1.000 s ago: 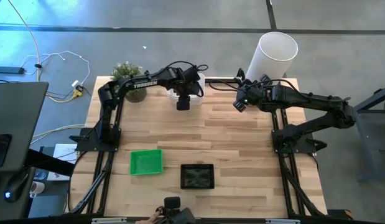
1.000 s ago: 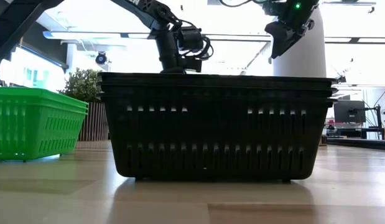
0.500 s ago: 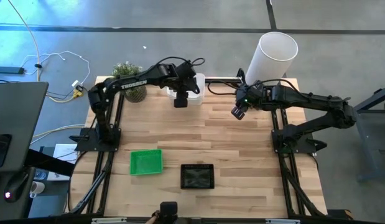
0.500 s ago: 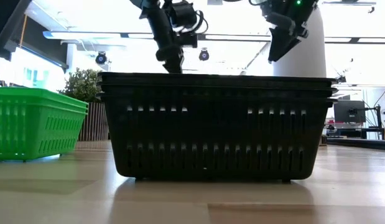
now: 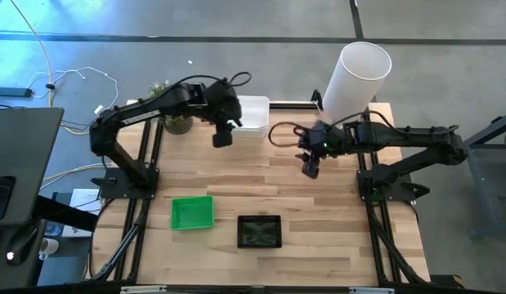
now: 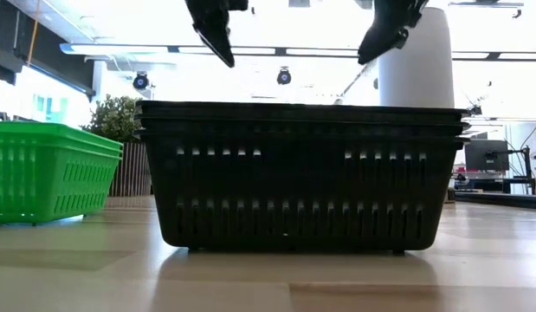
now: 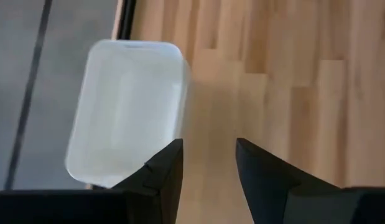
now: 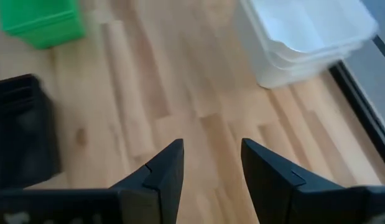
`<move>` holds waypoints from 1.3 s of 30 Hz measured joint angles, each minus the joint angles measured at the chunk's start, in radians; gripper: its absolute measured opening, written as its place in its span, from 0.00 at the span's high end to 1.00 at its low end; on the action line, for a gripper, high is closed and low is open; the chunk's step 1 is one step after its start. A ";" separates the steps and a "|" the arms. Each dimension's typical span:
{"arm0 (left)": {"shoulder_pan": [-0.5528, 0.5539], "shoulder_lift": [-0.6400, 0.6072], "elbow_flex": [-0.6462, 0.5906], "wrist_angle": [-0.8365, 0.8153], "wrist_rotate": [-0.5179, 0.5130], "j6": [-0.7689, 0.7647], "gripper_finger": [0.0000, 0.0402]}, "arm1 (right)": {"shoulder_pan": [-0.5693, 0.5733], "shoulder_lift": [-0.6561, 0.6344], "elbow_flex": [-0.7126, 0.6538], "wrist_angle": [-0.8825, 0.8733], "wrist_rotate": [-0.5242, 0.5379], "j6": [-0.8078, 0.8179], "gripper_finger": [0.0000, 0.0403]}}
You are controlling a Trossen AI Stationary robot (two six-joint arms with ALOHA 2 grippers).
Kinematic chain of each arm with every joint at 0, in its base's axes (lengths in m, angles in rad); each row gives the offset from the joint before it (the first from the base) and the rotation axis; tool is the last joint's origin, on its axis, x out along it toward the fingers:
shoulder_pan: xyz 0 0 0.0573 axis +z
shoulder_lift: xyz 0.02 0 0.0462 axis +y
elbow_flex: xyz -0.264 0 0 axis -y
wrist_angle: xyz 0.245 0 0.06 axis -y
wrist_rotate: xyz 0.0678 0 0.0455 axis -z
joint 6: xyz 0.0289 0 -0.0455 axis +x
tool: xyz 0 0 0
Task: Stack baskets by color
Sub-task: Move the stacked green bins to the middle left of the table
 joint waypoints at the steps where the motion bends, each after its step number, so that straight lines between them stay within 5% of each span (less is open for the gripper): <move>1: -0.006 -0.020 -0.012 -0.007 0.002 -0.022 0.66 | 0.019 0.000 0.000 0.006 -0.001 0.000 0.64; 19: -0.302 -0.331 -0.412 0.015 0.047 -0.394 0.67 | 0.287 0.137 0.000 0.216 0.046 0.009 0.64; 39: -0.823 -0.353 -0.617 0.033 0.005 -0.890 0.67 | 0.239 0.198 0.000 0.264 0.106 0.035 0.64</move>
